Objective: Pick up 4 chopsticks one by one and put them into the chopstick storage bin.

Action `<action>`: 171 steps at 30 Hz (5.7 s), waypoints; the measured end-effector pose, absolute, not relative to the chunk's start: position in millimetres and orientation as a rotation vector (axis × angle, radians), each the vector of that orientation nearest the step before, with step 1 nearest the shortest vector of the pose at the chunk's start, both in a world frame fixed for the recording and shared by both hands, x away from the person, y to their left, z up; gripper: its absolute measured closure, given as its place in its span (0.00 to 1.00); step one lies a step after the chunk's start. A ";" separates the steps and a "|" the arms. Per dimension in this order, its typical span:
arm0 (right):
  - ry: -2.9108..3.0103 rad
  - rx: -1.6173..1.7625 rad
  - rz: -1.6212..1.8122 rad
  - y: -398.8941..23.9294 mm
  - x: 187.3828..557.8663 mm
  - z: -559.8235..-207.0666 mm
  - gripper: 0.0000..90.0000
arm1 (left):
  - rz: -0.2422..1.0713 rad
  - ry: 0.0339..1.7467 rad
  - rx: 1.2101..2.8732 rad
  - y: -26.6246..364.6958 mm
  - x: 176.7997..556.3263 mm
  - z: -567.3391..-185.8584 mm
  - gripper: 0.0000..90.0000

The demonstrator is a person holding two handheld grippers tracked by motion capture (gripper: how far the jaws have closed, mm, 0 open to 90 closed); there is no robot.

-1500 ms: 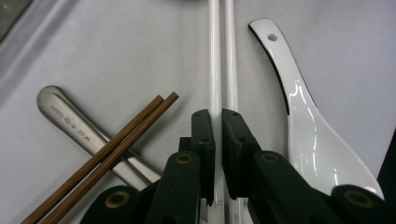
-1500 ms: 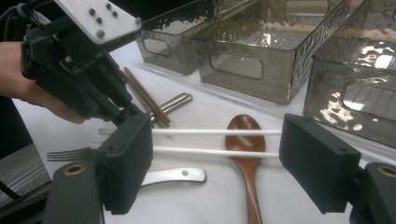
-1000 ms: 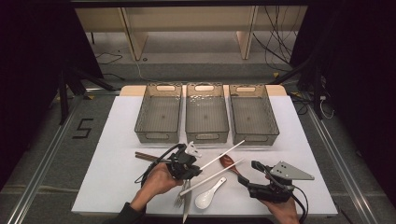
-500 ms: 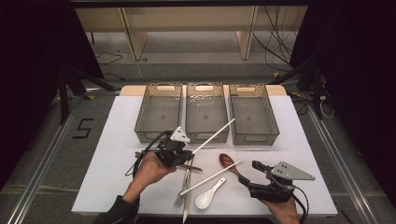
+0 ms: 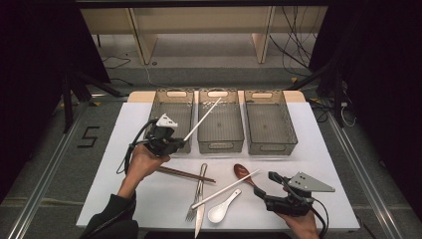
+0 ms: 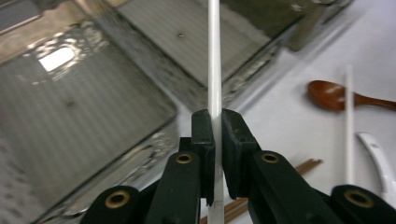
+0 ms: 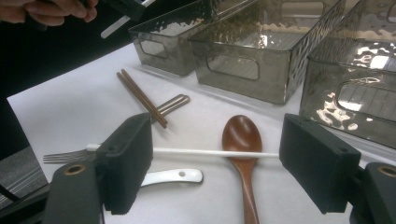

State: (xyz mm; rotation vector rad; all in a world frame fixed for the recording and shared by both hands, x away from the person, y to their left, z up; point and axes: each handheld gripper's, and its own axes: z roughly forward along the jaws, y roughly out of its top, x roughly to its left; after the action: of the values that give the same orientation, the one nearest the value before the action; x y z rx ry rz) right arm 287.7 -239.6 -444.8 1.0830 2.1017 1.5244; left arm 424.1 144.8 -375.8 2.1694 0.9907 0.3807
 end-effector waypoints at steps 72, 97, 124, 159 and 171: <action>2.105 1.098 1.537 -240.7 289.1 -446.5 0.30 | 0.319 1.309 2.056 179.0 489.8 -384.6 0.37; 2.109 1.087 1.534 -239.4 287.9 -445.5 0.30 | 0.274 1.119 2.111 141.7 404.9 -392.7 0.22; 2.111 1.081 1.528 -238.9 287.6 -445.2 0.30 | 0.183 0.963 2.346 80.4 363.2 -421.6 0.20; 2.122 1.087 1.530 -237.7 289.0 -448.7 0.30 | 0.071 0.814 2.527 38.9 349.4 -459.4 0.63; 2.125 1.083 1.533 -238.1 288.9 -448.9 0.30 | 0.083 0.761 2.568 32.3 348.4 -462.8 0.76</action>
State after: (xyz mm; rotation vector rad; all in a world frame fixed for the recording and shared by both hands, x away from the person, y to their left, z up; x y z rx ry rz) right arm 288.9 -238.1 -448.9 1.0834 2.1253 1.5328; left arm 348.4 32.3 -462.8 2.5684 0.7612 0.0833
